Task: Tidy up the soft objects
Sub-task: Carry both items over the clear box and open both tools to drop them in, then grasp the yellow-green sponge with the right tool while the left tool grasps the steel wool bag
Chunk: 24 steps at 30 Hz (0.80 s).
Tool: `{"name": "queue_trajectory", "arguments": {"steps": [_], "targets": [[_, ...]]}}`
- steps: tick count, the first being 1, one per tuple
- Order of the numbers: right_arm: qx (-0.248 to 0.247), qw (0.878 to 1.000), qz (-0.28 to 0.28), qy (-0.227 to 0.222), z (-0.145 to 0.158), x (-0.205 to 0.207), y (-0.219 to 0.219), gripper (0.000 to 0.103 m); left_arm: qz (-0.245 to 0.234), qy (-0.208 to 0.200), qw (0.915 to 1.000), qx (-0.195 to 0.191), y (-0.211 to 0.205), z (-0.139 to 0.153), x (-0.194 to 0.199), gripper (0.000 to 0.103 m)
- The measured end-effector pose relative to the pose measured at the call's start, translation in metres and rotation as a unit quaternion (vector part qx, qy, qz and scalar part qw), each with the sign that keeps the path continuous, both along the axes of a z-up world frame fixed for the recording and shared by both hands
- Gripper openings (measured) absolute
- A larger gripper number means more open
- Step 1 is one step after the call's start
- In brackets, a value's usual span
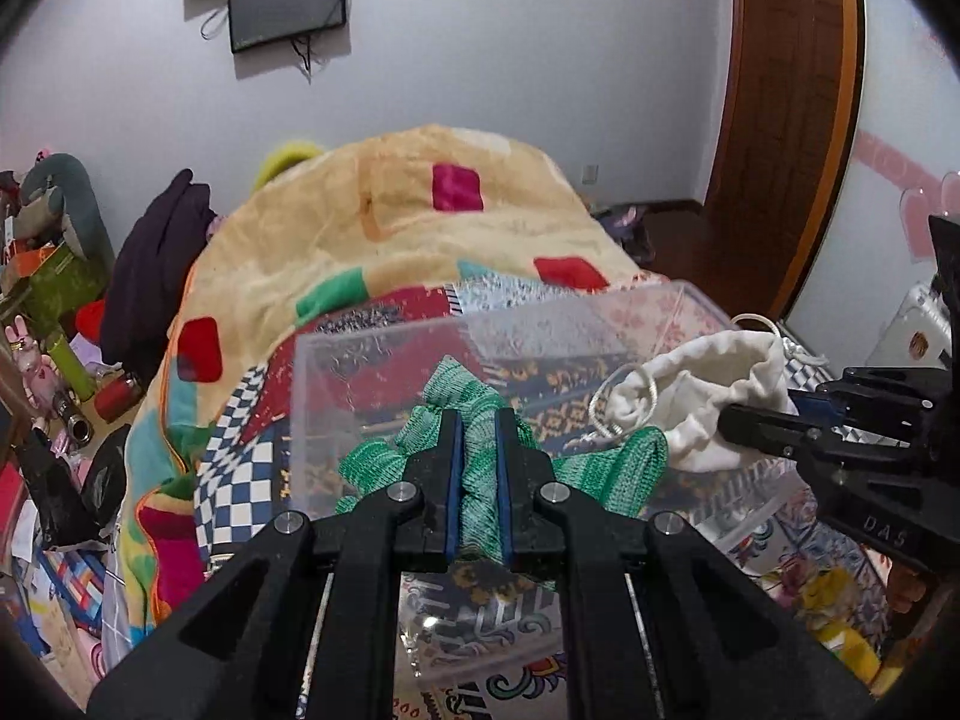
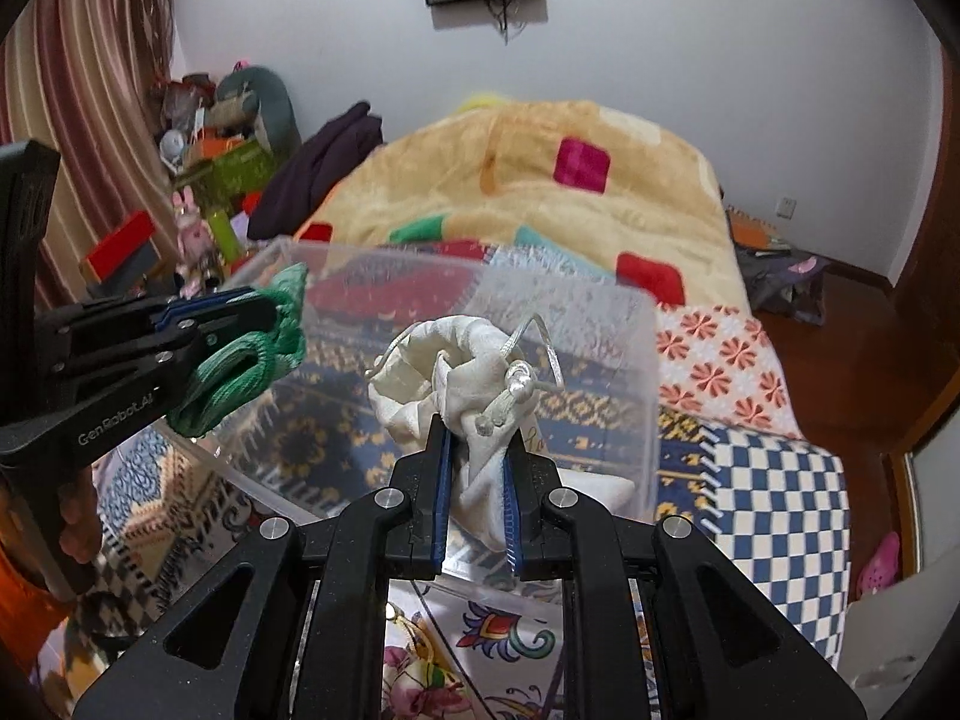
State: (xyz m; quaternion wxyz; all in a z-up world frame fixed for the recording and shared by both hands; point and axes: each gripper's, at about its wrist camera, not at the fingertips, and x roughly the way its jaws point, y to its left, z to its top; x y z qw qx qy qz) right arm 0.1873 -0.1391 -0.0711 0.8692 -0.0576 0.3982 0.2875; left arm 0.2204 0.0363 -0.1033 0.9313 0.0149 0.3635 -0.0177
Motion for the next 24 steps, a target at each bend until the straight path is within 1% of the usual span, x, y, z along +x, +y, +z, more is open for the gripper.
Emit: {"name": "queue_trajectory", "arguments": {"steps": [3,5,6,7,8,9,10,12,13,15,16,17,18,20,22,24], "targets": [[-0.011,1.0,0.005,0.004,-0.004,-0.001,0.004,0.015,-0.003,0.008,1.0,0.004,-0.004,-0.007,0.003,0.009],[-0.016,1.0,0.005,0.004,-0.004,-0.002,0.004,0.019,-0.001,0.009,1.0,0.004,-0.006,-0.009,0.003,0.011],[-0.018,1.0,0.005,0.005,-0.004,-0.001,0.005,0.026,0.001,0.01,0.9999,0.003,-0.006,-0.01,0.004,0.013],[-0.018,1.0,0.005,0.007,-0.004,-0.002,0.005,0.036,0.002,0.012,0.9999,0.001,-0.006,-0.01,0.004,0.018],[-0.018,1.0,0.004,0.005,-0.003,-0.002,0.004,0.04,0.002,0.014,0.9999,-0.005,-0.006,-0.009,0.003,0.023],[-0.017,1.0,0.003,0.001,-0.001,-0.004,0.003,0.048,0.003,0.014,0.9999,-0.008,-0.005,-0.008,0.002,0.026],[-0.017,1.0,0.002,-0.006,0.002,-0.006,0.001,0.052,0.004,0.009,0.9999,-0.01,-0.005,-0.005,-0.001,0.032],[-0.015,1.0,0.002,-0.015,0.008,-0.009,0.001,0.055,0.006,-0.003,0.9999,-0.008,-0.006,0.001,-0.007,0.042],[-0.012,1.0,0.002,-0.019,0.012,-0.011,0.0,0.058,0.007,-0.009,0.9999,-0.007,-0.006,0.005,-0.01,0.044],[-0.005,1.0,0.0,-0.029,0.023,-0.018,-0.004,0.063,0.006,-0.022,0.9997,-0.009,-0.006,0.015,-0.019,0.054],[-0.002,0.999,-0.001,-0.033,0.026,-0.02,-0.006,0.064,0.006,-0.031,0.9995,-0.01,-0.006,0.022,-0.026,0.057],[0.0,0.999,-0.002,-0.039,0.032,-0.024,-0.009,0.064,0.007,-0.037,0.9992,-0.011,-0.005,0.027,-0.03,0.062],[0.003,0.999,-0.003,-0.044,0.037,-0.028,-0.011,0.064,0.007,-0.045,0.9989,-0.011,-0.005,0.033,-0.037,0.065],[0.009,0.999,-0.004,-0.051,0.045,-0.037,-0.017,0.067,0.008,-0.057,0.9983,-0.012,-0.005,0.043,-0.049,0.074],[0.012,0.998,-0.006,-0.059,0.052,-0.048,-0.023,0.076,0.005,-0.065,0.9978,-0.016,-0.006,0.051,-0.063,0.08],[0.01,0.997,-0.01,-0.07,0.057,-0.062,-0.031,0.077,0.002,-0.069,0.9974,-0.019,-0.008,0.055,-0.076,0.087]]}}
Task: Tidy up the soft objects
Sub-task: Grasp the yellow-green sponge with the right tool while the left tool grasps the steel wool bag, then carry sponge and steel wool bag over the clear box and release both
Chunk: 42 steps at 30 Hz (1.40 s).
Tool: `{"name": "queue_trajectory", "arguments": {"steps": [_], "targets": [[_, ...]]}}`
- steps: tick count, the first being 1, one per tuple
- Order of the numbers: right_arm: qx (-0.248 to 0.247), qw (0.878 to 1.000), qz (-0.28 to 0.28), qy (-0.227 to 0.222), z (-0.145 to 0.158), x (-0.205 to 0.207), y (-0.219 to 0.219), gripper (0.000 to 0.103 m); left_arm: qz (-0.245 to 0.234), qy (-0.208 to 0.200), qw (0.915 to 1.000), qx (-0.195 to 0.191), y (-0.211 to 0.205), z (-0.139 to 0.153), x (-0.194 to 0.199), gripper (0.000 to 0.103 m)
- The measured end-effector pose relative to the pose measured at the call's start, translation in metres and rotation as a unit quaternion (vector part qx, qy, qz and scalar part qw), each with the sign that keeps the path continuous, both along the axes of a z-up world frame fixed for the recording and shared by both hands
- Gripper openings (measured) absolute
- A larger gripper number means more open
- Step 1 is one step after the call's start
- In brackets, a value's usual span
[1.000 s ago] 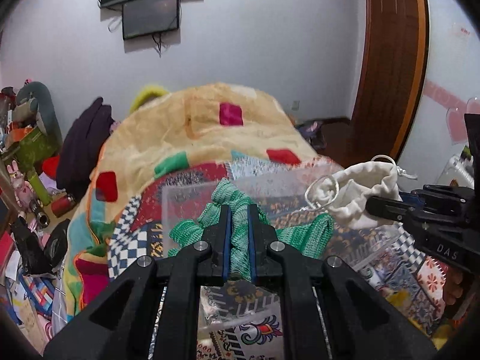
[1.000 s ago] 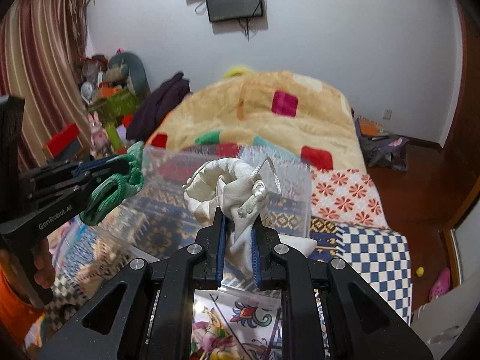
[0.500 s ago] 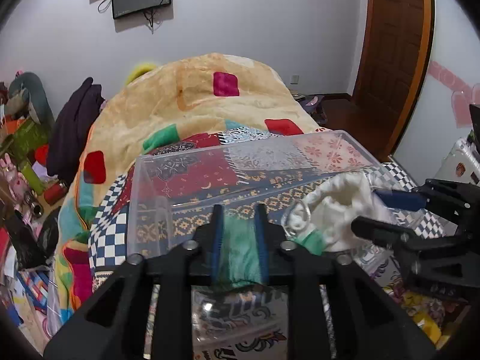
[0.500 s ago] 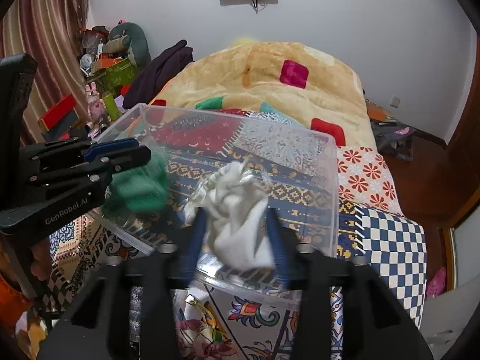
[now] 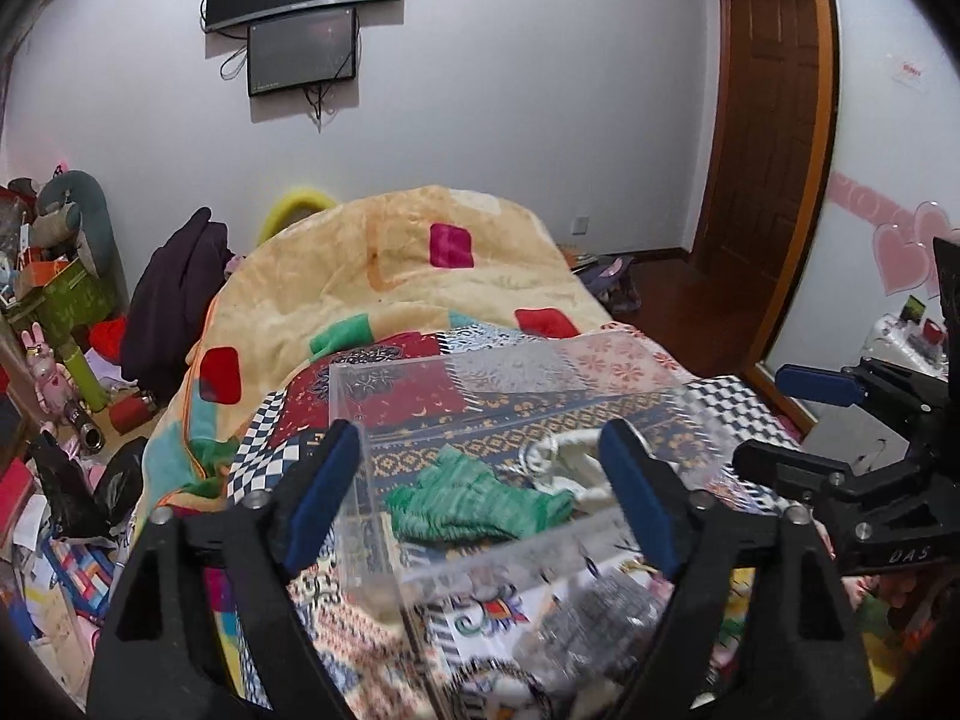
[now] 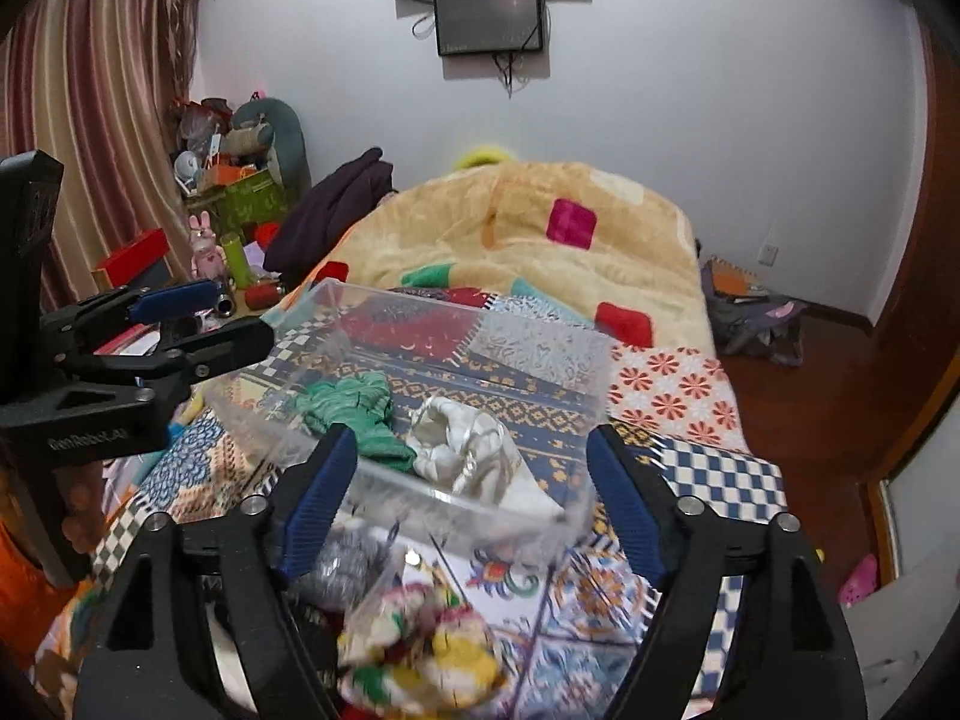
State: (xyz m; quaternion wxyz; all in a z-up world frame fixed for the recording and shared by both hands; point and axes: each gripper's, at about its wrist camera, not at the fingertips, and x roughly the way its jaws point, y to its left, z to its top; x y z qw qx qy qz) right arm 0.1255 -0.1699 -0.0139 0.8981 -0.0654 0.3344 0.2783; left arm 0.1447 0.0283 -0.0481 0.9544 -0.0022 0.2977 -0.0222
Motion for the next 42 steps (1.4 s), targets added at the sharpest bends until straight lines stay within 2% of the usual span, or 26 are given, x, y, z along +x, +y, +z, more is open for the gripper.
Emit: {"name": "queue_trajectory", "arguments": {"steps": [5,10,20,24,27,29,30,32,34,36,42], "targets": [[-0.007,1.0,-0.004,0.006,-0.002,-0.026,-0.015,0.077,-0.01,0.005,0.9999,-0.003,-0.009,-0.002,-0.026,0.091],[-0.019,1.0,-0.01,0.022,-0.021,-0.046,-0.024,0.077,-0.018,0.028,0.9994,-0.003,-0.019,-0.019,-0.042,0.092],[-0.033,0.994,-0.015,0.105,-0.073,-0.069,-0.04,0.077,-0.008,0.085,0.9961,-0.024,-0.023,-0.064,-0.06,0.091],[-0.04,0.99,-0.012,0.135,-0.091,-0.074,-0.048,0.066,-0.006,0.102,0.9944,-0.027,-0.025,-0.077,-0.06,0.091],[-0.029,0.988,-0.005,0.153,-0.096,-0.074,-0.051,0.063,-0.008,0.108,0.9938,-0.027,-0.027,-0.083,-0.056,0.089],[-0.03,0.987,0.001,0.16,-0.1,-0.074,-0.049,0.057,-0.011,0.111,0.9933,-0.028,-0.03,-0.085,-0.051,0.085],[-0.036,0.986,0.004,0.165,-0.103,-0.073,-0.047,0.049,-0.013,0.113,0.993,-0.03,-0.031,-0.086,-0.048,0.084],[-0.04,0.985,0.015,0.168,-0.106,-0.076,-0.043,0.044,-0.016,0.117,0.9926,-0.029,-0.034,-0.088,-0.04,0.08],[-0.039,0.985,0.019,0.167,-0.105,-0.077,-0.042,0.026,-0.019,0.124,0.9917,-0.028,-0.038,-0.093,-0.033,0.075],[-0.032,0.985,0.015,0.17,-0.104,-0.077,-0.046,0.026,-0.025,0.135,0.9899,-0.035,-0.039,-0.098,-0.026,0.069],[-0.021,0.99,-0.013,0.138,-0.086,-0.073,-0.062,0.026,-0.043,0.151,0.9865,-0.044,-0.042,-0.107,-0.015,0.039]]}}
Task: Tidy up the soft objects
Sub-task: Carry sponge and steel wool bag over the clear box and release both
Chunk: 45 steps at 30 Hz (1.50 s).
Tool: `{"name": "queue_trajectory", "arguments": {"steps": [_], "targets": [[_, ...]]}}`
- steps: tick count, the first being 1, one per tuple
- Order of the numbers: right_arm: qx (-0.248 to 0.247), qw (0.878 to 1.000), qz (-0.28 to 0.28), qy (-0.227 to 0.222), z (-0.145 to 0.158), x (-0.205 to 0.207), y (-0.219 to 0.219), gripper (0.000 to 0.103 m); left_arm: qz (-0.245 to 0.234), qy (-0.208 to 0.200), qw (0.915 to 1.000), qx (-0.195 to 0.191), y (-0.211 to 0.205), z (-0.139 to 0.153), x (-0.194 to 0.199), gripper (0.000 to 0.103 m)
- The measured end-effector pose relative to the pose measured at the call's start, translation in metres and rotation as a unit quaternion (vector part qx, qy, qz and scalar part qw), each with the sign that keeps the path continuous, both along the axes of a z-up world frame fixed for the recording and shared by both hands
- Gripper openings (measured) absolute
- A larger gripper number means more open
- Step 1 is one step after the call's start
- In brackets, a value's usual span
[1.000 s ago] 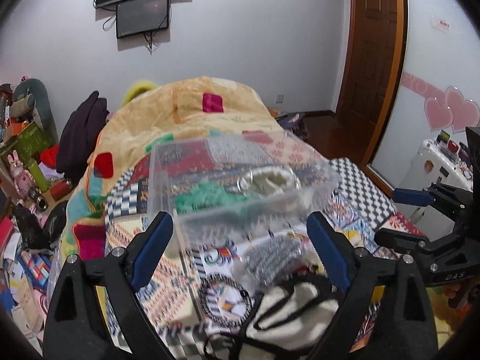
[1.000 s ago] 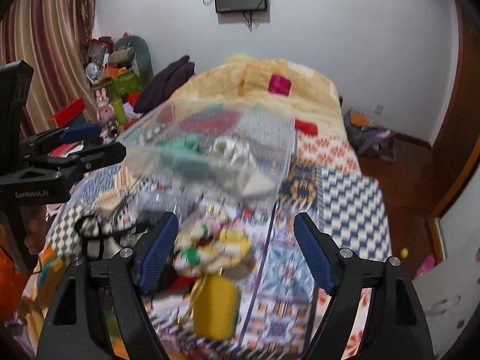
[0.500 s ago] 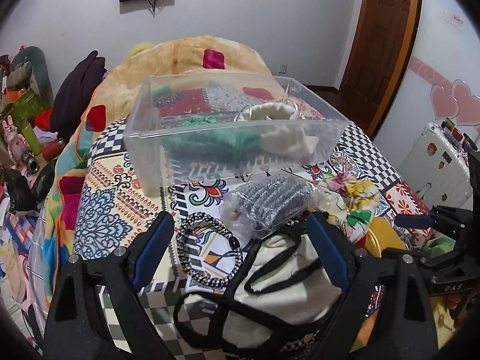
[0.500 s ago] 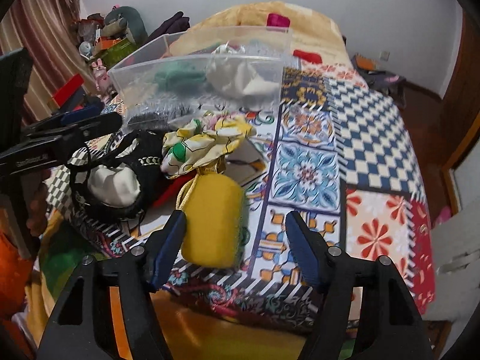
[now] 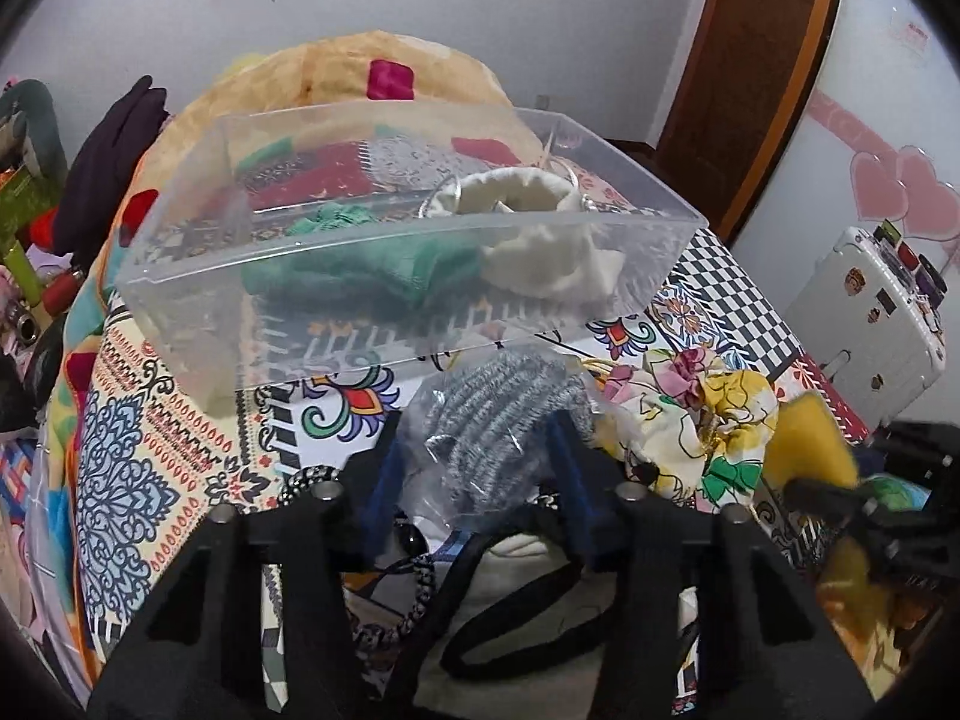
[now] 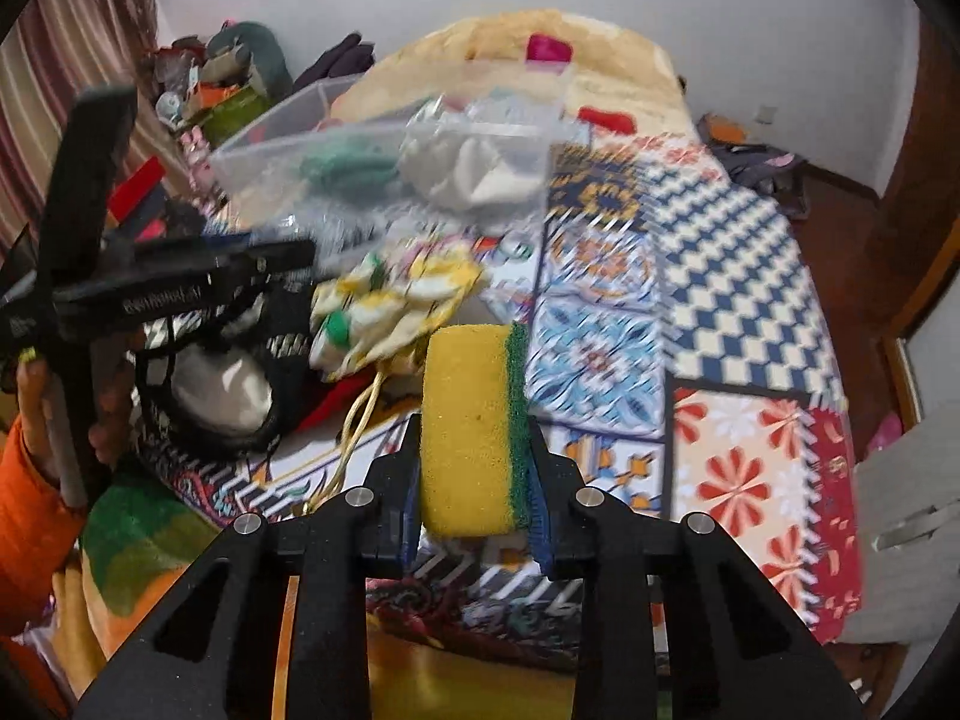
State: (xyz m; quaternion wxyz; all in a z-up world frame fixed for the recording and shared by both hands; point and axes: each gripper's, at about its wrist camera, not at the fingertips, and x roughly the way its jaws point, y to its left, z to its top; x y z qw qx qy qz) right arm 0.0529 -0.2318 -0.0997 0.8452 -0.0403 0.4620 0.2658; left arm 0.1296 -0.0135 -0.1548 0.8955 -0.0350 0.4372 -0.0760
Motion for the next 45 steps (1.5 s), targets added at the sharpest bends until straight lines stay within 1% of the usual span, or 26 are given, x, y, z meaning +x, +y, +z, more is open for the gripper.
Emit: {"name": "queue_trajectory", "arguments": {"steps": [1,2,6,8,12,19,24,28,31,34,42,45], "targets": [[0.0,1.0,-0.003,-0.005,0.004,0.002,-0.001,0.026,-0.002,-0.001,1.0,0.001,0.0,0.0,0.0,0.035],[0.001,1.0,-0.007,-0.012,0.009,0.004,-0.002,0.026,-0.005,-0.002,1.0,0.002,0.0,0.0,0.0,0.028],[0.012,0.999,-0.017,-0.035,0.027,0.01,-0.005,0.026,-0.005,-0.014,0.9999,0.002,0.0,0.006,-0.006,0.021],[0.015,0.998,-0.018,-0.05,0.037,0.013,-0.002,0.026,-0.003,-0.027,0.9996,0.003,0.001,0.013,-0.009,0.021],[0.022,0.997,-0.019,-0.075,0.054,0.021,0.003,0.026,0.003,-0.05,0.9987,-0.005,0.008,0.031,-0.017,0.02],[0.037,0.993,-0.018,-0.114,0.077,0.043,0.02,0.026,0.02,-0.116,0.9929,-0.012,0.023,0.079,-0.025,0.02],[0.044,0.99,-0.014,-0.137,0.09,0.061,0.034,0.026,0.033,-0.159,0.9867,-0.009,0.033,0.108,-0.02,0.02],[0.049,0.988,-0.008,-0.143,0.093,0.078,0.045,0.026,0.035,-0.174,0.9842,-0.006,0.039,0.123,-0.005,0.02],[0.044,0.989,-0.001,-0.143,0.09,0.089,0.055,0.026,0.037,-0.175,0.9839,0.006,0.036,0.122,0.008,0.02],[0.029,0.99,0.006,-0.136,0.08,0.102,0.064,0.026,0.032,-0.161,0.9864,0.014,0.032,0.111,0.025,0.02],[-0.008,0.995,0.013,-0.102,0.041,0.127,0.076,0.026,0.005,-0.1,0.9941,0.042,0.016,0.062,0.063,0.02],[-0.016,0.995,0.017,-0.093,0.033,0.13,0.078,0.027,0.0,-0.085,0.9955,0.044,0.013,0.049,0.069,0.02]]}}
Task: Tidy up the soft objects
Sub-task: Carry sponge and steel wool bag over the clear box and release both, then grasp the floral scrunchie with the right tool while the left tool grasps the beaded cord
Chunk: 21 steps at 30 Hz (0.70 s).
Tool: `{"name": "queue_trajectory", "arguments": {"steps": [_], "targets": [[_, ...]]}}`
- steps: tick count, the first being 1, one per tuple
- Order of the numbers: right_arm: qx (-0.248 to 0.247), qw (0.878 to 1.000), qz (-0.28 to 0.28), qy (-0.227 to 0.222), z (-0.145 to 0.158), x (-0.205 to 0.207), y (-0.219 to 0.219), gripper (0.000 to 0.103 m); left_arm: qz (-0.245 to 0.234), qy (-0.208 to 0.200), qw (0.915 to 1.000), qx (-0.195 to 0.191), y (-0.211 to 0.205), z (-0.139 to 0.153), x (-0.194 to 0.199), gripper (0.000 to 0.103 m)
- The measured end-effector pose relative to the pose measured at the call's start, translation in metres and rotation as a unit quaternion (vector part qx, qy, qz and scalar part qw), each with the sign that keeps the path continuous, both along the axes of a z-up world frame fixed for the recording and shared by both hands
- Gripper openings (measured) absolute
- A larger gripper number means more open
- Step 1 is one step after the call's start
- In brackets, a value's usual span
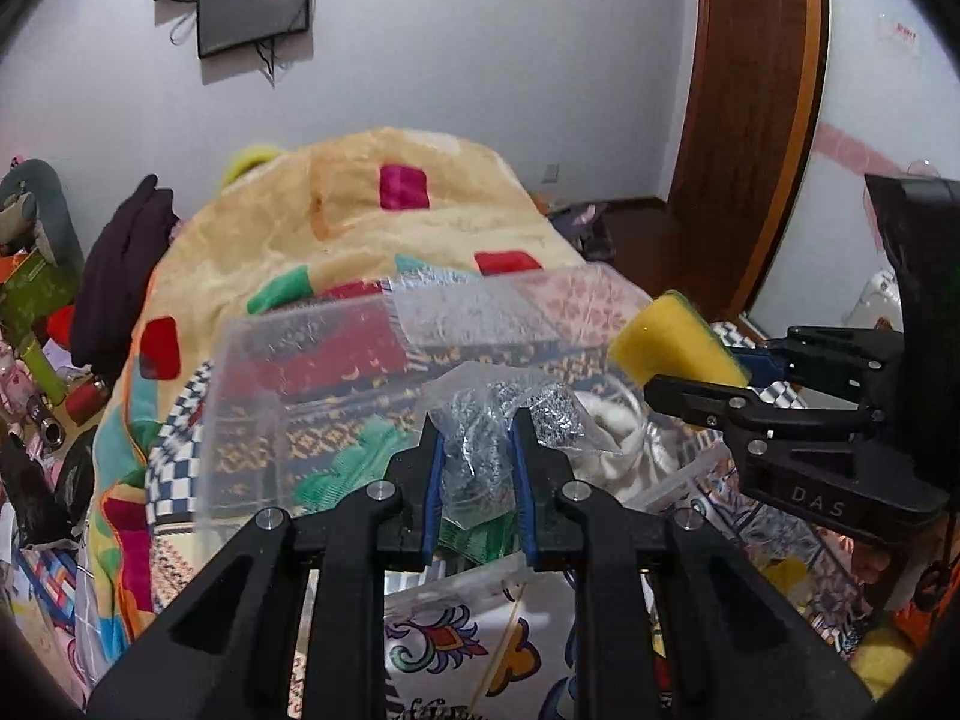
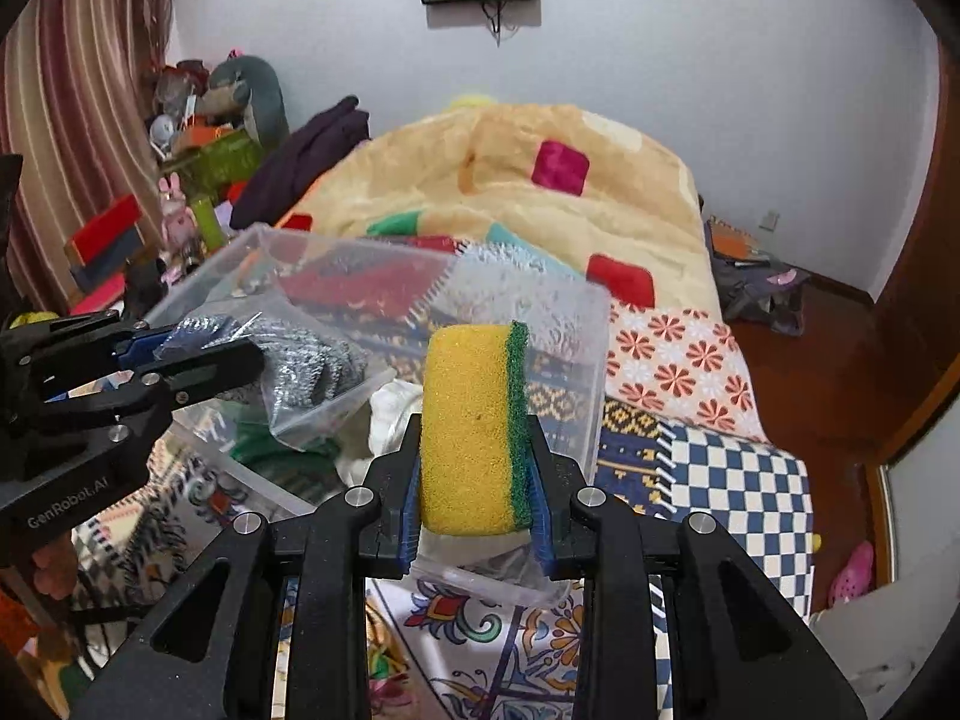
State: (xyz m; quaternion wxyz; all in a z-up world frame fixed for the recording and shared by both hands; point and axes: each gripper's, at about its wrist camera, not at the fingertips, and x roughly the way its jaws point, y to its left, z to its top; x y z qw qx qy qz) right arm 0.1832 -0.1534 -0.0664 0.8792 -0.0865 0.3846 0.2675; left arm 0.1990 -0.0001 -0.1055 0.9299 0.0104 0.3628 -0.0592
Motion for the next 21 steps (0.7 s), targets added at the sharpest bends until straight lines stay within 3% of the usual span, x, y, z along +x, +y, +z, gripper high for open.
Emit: {"name": "queue_trajectory", "arguments": {"steps": [3,7,12,17,19,21], "targets": [[-0.008,1.0,0.001,0.002,-0.002,0.001,0.001,0.028,0.0,0.013,0.9999,-0.002,-0.001,-0.006,0.004,0.021],[-0.008,1.0,0.006,-0.006,0.003,-0.005,0.001,0.05,-0.002,0.028,0.9995,-0.017,0.001,-0.007,0.005,0.025],[0.009,1.0,0.006,-0.025,0.02,-0.013,-0.003,0.063,-0.001,0.02,0.9995,-0.022,0.003,0.005,-0.006,0.046],[0.021,0.999,0.003,-0.042,0.039,-0.027,-0.009,0.068,0.008,-0.017,0.9997,-0.017,0.011,0.03,-0.031,0.062],[0.025,0.998,-0.002,-0.053,0.046,-0.036,-0.012,0.084,0.012,-0.029,0.9994,-0.012,0.013,0.038,-0.043,0.067],[0.028,0.998,-0.005,-0.063,0.05,-0.047,-0.015,0.086,0.016,-0.036,0.9992,-0.008,0.016,0.043,-0.053,0.077]]}}
